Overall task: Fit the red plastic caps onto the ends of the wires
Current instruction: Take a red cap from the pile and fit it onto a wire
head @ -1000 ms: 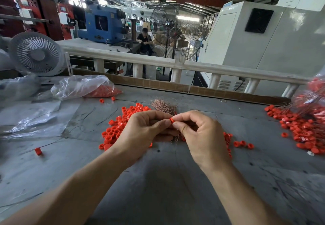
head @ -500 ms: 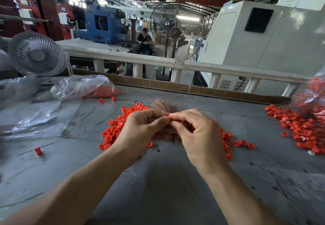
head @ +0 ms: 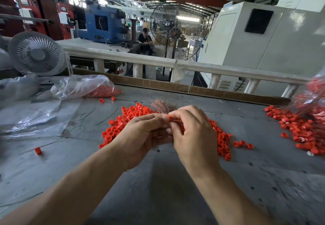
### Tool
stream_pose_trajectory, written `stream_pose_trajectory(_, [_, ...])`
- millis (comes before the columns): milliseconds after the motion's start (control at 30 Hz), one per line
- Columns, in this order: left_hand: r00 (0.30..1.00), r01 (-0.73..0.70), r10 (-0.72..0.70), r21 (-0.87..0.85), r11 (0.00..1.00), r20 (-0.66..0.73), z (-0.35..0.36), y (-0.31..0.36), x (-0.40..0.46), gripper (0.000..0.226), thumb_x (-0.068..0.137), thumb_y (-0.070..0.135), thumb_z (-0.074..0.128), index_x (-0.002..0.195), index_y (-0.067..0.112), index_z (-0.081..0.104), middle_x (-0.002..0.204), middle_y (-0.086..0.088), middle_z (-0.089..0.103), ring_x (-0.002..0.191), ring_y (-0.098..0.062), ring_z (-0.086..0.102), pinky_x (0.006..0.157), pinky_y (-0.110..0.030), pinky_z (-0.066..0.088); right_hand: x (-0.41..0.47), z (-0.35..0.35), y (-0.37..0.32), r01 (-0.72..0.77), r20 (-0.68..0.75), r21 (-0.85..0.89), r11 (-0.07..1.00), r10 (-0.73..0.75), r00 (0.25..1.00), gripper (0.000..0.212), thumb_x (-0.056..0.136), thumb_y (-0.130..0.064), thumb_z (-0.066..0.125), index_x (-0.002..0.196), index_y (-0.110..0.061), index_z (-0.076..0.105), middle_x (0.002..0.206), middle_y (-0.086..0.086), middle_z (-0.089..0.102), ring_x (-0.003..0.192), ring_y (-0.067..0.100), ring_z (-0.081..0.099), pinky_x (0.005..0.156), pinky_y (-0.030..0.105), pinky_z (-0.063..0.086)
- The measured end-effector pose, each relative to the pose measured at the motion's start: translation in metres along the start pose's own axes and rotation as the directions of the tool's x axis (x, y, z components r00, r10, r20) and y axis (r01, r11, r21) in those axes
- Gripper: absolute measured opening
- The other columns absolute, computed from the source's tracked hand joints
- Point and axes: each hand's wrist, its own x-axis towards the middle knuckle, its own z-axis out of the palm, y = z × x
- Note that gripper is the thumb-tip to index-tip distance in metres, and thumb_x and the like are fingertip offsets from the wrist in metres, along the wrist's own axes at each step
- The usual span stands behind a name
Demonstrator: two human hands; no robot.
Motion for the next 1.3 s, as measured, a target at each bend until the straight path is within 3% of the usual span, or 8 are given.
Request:
stream_pose_trajectory(233, [1.0,0.023,-0.023,0.006,1.0,-0.008,0.0005,0.0009,0.0007,0.015,0.091,0.014,0.065,0.098,0.004,0.075,0.094,-0.017,0.069,0.082,-0.022,0.07,0.073,-0.032,0.062,0.0007,-0.0009,0.0011,0.035,-0.007,-0.047,0.998,-0.036,0.999,0.01,0.084,-0.008,0.077,0.091,-0.013,0.071,0.094,-0.003,0.066,0.092,0.021,0.061,0.08,0.03,0.05])
stream_pose_trajectory(533, [1.0,0.006,-0.008,0.089,0.996,0.015,0.0025,0.0013,-0.0032,0.019,0.087,0.019,0.067,0.093,0.004,0.077,0.095,-0.019,0.071,0.082,-0.023,0.071,0.086,-0.039,0.06,0.0016,-0.0006,0.0031,0.034,-0.021,-0.067,0.997,-0.036,0.999,0.014,0.082,-0.001,0.076,0.088,-0.012,0.069,0.091,-0.002,0.065,0.089,0.022,0.06,0.077,0.03,0.047])
stream_pose_trajectory(667, [1.0,0.006,-0.006,0.111,0.994,0.002,0.0029,0.0014,-0.0031,0.023,0.093,0.018,0.064,0.102,-0.001,0.073,0.101,-0.022,0.07,0.084,-0.023,0.071,0.094,-0.045,0.056,0.0019,-0.0004,0.0047,0.06,-0.046,-0.057,0.997,-0.062,0.997,0.015,0.081,0.002,0.075,0.085,-0.011,0.069,0.089,-0.001,0.065,0.086,0.024,0.061,0.076,0.037,0.051])
stream_pose_trajectory(867, [1.0,-0.015,0.014,0.068,0.998,0.014,0.0025,0.0036,-0.003,0.027,0.091,0.019,0.066,0.109,-0.001,0.071,0.101,-0.02,0.068,0.081,-0.021,0.067,0.08,-0.037,0.06,0.0035,-0.0009,0.0048,0.104,-0.022,-0.065,0.992,-0.106,0.994,0.008,0.085,-0.011,0.076,0.088,-0.018,0.072,0.091,-0.006,0.066,0.09,0.023,0.06,0.079,0.039,0.046])
stream_pose_trajectory(1000, [0.999,-0.049,0.05,0.053,0.997,-0.019,0.0006,0.0045,-0.0016,0.016,0.088,0.012,0.068,0.099,0.006,0.077,0.092,-0.014,0.067,0.077,-0.017,0.063,0.07,-0.03,0.058,0.0044,-0.0016,0.0051,0.106,-0.017,-0.09,0.99,-0.108,0.994,0.01,0.085,-0.018,0.079,0.095,-0.02,0.077,0.095,-0.003,0.062,0.089,0.022,0.057,0.077,0.036,0.047])
stream_pose_trajectory(1067, [0.997,-0.072,0.074,0.054,0.996,-0.03,0.0004,0.0039,-0.0012,0.018,0.086,0.01,0.068,0.101,0.004,0.077,0.09,-0.015,0.067,0.076,-0.018,0.062,0.069,-0.029,0.057,0.0033,-0.0014,0.0044,0.08,0.02,-0.032,0.996,-0.08,0.997,0.012,0.087,-0.015,0.078,0.098,-0.019,0.076,0.093,-0.003,0.061,0.087,0.02,0.059,0.073,0.035,0.051])
stream_pose_trajectory(1300, [0.992,-0.096,0.097,0.01,0.995,-0.08,-0.0005,0.003,0.0016,0.019,0.078,0.005,0.071,0.095,0.001,0.079,0.087,-0.02,0.065,0.074,-0.021,0.066,0.074,-0.03,0.061,0.0023,-0.0046,0.0048,-0.002,0.096,0.104,0.995,-0.008,0.995,0.019,0.088,-0.016,0.078,0.106,-0.017,0.073,0.1,-0.006,0.065,0.094,0.013,0.062,0.081,0.032,0.054])
